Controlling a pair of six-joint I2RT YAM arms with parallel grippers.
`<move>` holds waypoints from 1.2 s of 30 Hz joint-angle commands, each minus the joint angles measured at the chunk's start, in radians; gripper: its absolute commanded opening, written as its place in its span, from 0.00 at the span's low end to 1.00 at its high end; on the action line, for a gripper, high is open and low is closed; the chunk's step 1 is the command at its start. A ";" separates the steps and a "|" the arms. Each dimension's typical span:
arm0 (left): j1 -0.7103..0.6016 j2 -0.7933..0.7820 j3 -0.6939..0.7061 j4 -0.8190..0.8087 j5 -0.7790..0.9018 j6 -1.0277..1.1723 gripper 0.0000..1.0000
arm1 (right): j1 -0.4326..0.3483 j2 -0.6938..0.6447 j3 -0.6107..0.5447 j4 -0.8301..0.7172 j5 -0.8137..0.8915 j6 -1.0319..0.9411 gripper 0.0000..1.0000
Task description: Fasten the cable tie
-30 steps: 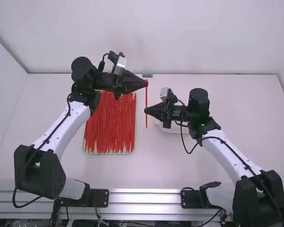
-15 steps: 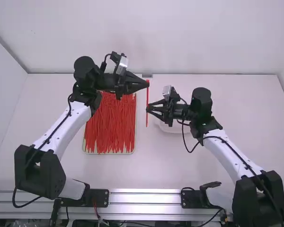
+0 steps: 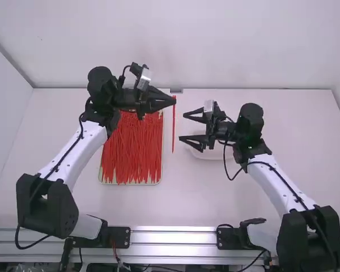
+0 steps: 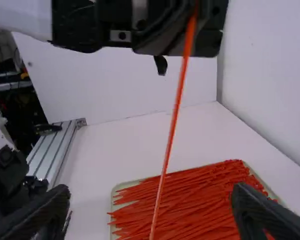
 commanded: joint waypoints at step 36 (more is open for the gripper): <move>-0.010 0.002 0.027 0.372 0.010 -0.364 0.01 | 0.003 -0.015 0.030 0.067 -0.037 0.058 0.99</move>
